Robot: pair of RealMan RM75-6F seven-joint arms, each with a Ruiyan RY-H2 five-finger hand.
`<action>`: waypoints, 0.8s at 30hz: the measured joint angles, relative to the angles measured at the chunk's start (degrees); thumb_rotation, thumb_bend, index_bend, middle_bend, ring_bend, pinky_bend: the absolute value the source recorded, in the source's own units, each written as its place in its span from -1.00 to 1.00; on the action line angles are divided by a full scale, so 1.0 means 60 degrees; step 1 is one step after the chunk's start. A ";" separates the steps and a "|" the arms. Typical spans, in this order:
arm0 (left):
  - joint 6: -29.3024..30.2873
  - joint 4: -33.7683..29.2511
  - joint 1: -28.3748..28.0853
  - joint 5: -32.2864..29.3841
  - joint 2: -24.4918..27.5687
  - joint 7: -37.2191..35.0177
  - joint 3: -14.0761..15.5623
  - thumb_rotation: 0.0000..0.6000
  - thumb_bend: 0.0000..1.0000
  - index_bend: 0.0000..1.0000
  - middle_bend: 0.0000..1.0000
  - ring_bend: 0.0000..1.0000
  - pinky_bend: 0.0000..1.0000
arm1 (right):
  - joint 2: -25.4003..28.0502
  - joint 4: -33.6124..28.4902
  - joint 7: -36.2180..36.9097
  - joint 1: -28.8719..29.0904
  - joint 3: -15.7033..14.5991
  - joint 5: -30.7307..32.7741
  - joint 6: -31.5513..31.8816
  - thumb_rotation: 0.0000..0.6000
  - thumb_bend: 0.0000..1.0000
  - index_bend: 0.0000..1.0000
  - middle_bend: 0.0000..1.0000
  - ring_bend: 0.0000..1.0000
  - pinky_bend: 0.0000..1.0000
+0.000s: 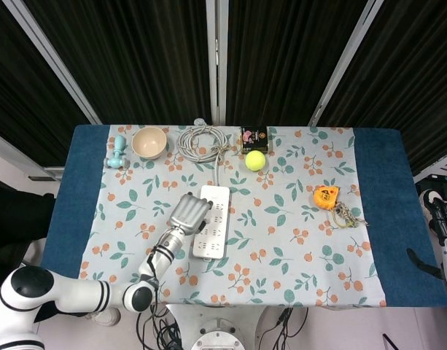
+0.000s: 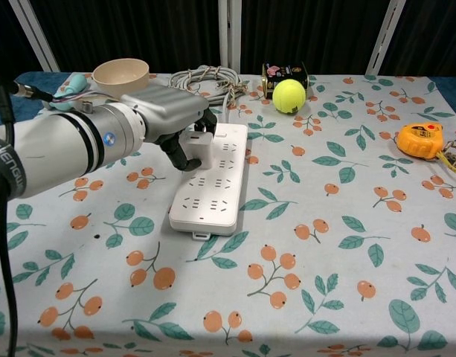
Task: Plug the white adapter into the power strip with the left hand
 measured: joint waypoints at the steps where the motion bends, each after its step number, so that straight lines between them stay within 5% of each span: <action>1: 0.0004 -0.0001 0.0002 0.0011 -0.0001 -0.0003 0.0004 1.00 0.02 0.38 0.55 0.21 -0.23 | 0.0000 -0.0002 -0.0002 -0.0001 0.0004 0.0000 0.0005 1.00 -0.71 -1.00 -0.92 -1.00 -1.00; 3: -0.0004 -0.0026 0.0011 0.0041 0.0013 -0.0038 0.0008 1.00 -0.03 0.27 0.48 0.17 -0.25 | 0.0003 -0.0007 0.0000 -0.0004 0.0007 0.0006 0.0008 1.00 -0.71 -1.00 -0.92 -1.00 -1.00; 7: 0.0074 -0.0057 0.0061 0.0233 0.0028 -0.0166 0.0003 1.00 -0.51 -0.32 0.04 -0.19 -0.31 | 0.0003 -0.0007 0.0012 -0.0010 0.0009 0.0021 -0.0001 1.00 -0.71 -1.00 -0.90 -1.00 -1.00; 10: 0.0200 -0.0052 0.0141 0.0365 0.0010 -0.0352 -0.0049 1.00 -0.67 -0.55 -0.26 -0.42 -0.37 | -0.0005 -0.0001 0.0019 -0.0014 0.0006 -0.0004 0.0017 1.00 -0.71 -1.00 -0.89 -1.00 -1.00; 16: 0.0343 -0.0181 0.0308 0.0600 0.0141 -0.0675 -0.0156 1.00 -0.72 -0.72 -0.50 -0.61 -0.55 | 0.0006 -0.0002 0.0033 -0.0038 0.0005 -0.0029 0.0065 1.00 -0.71 -1.00 -0.88 -1.00 -1.00; 24: 0.0805 -0.0760 0.0944 0.1395 0.0819 -0.1895 -0.0249 1.00 -0.73 -0.75 -0.53 -0.63 -0.69 | 0.0075 0.0083 0.0234 -0.0041 -0.0015 -0.0057 0.0027 1.00 -0.71 -1.00 -0.88 -1.00 -1.00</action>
